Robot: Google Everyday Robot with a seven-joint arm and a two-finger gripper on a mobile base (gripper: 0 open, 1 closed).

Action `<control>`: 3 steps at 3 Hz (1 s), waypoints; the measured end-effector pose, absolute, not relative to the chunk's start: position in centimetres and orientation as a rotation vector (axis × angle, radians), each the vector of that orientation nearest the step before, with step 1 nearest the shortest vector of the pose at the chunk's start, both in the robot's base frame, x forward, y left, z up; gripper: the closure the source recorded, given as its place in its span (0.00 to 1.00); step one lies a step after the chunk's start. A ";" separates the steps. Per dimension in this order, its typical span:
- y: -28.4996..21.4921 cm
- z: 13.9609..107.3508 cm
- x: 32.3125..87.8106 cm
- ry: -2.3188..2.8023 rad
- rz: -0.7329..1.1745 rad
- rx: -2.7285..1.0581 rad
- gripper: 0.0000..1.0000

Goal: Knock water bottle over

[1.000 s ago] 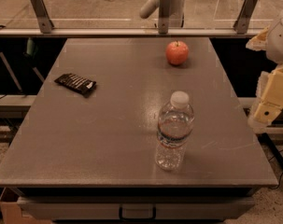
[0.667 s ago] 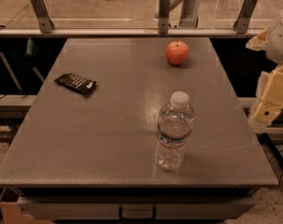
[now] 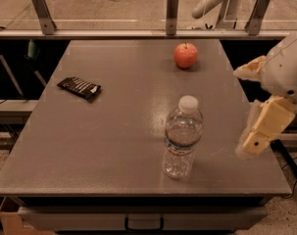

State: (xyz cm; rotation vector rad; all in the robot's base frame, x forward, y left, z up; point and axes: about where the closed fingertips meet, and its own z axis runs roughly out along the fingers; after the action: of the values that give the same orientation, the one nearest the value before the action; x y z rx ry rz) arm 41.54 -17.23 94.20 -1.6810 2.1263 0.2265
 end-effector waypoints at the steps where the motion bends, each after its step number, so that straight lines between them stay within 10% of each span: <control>1: -13.8 92.7 40.2 1.992 0.437 -1.650 0.00; 3: -5.8 92.4 39.1 1.660 0.818 -1.551 0.00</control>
Offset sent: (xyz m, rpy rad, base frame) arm -0.0284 0.1207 -0.0063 0.7250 0.0079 0.2526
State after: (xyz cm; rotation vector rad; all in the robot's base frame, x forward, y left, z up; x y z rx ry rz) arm 39.11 -5.77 92.44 -1.5513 1.6600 0.8181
